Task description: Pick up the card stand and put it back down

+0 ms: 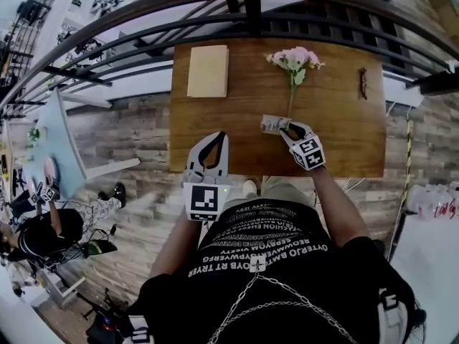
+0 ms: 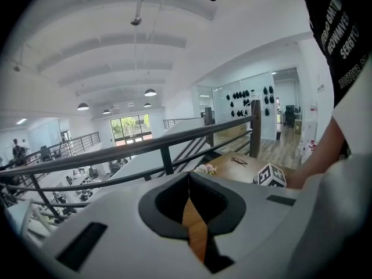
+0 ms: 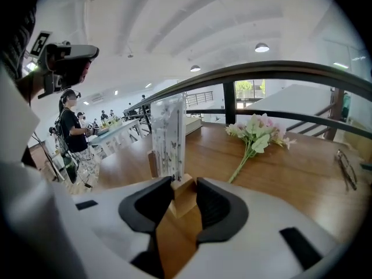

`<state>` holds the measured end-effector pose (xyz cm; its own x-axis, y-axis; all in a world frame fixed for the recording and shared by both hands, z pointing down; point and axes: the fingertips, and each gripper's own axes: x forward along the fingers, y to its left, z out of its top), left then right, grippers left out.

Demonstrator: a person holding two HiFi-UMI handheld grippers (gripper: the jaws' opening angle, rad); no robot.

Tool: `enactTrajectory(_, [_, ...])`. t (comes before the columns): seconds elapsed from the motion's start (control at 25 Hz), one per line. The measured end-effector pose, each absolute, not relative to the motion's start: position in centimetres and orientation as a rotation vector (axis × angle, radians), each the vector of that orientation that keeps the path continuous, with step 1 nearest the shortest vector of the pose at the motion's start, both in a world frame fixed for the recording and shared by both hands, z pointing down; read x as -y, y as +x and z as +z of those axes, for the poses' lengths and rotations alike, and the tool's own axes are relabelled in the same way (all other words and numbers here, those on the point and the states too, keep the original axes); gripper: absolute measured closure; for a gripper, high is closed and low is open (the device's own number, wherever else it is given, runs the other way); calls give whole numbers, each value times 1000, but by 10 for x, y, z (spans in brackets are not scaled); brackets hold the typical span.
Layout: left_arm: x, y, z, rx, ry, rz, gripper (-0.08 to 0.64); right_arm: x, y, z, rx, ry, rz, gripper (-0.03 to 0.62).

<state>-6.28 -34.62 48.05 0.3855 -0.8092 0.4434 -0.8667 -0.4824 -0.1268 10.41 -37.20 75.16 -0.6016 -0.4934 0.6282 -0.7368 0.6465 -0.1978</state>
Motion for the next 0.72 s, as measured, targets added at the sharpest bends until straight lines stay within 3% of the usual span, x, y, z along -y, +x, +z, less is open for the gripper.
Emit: enactTrajectory(0.72, [309, -80, 461, 1529, 2564, 581, 532, 378, 99, 621, 2382, 1059, 488, 451])
